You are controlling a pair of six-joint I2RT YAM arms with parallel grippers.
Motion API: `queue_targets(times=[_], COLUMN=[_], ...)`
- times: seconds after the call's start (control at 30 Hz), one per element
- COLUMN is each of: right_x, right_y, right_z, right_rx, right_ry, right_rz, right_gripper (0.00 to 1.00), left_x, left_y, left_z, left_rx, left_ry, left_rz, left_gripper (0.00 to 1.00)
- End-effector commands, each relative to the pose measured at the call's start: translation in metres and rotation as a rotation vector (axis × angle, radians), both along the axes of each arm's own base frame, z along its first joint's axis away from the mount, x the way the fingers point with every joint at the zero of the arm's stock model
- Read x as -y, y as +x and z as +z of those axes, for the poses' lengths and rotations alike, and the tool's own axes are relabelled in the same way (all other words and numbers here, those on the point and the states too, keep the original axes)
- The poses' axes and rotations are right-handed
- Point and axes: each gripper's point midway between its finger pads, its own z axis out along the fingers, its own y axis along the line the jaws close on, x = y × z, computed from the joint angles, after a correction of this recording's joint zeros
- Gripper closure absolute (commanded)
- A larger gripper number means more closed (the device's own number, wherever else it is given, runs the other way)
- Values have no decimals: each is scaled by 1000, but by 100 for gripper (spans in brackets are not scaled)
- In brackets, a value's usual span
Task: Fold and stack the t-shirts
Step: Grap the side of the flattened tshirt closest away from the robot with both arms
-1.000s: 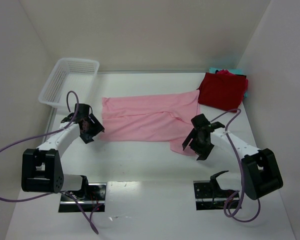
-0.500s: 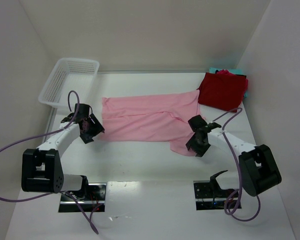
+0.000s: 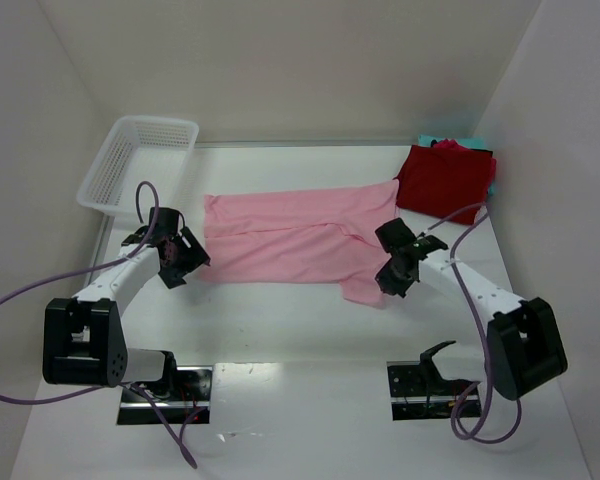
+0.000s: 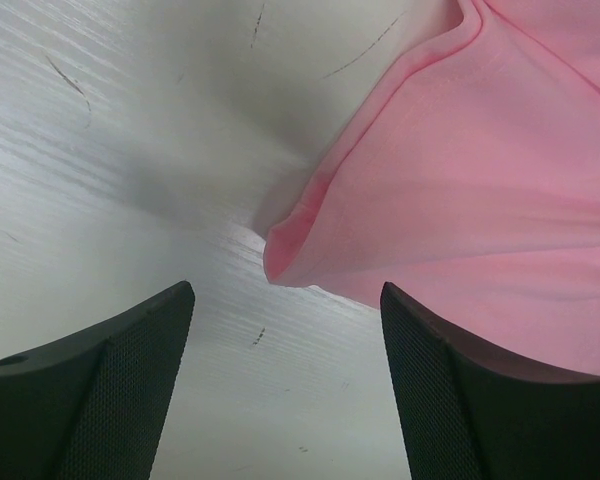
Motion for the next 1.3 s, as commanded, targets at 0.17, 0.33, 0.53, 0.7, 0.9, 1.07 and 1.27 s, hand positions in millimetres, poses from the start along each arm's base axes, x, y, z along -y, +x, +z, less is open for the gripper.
queue_targets(times=[0.17, 0.33, 0.53, 0.7, 0.9, 1.07, 1.27], right_x=[-6, -4, -5, -9, -10, -11, -12], right_y=[-28, -30, -33, -29, -27, -25, -26], right_z=[30, 50, 66, 60, 61, 61, 61], right_rx=[-1, 13, 65, 56, 65, 74, 78], right_ry=[66, 72, 110, 114, 116, 120, 128], right_rz=[-16, -16, -22, -10, -1, -1, 11], right_gripper=[100, 100, 100, 100, 100, 100, 100], left_x=[2, 2, 2, 5, 17, 28, 19], left_y=[10, 12, 12, 9, -1, -4, -7], left_z=[17, 20, 19, 16, -5, -11, -14], left_rx=[62, 71, 71, 53, -35, -52, -64], left_ry=[-7, -3, 1, 10, 63, 86, 128], left_rz=[-28, -36, -44, -47, -87, -116, -69], left_gripper=[11, 10, 13, 21, 19, 19, 35])
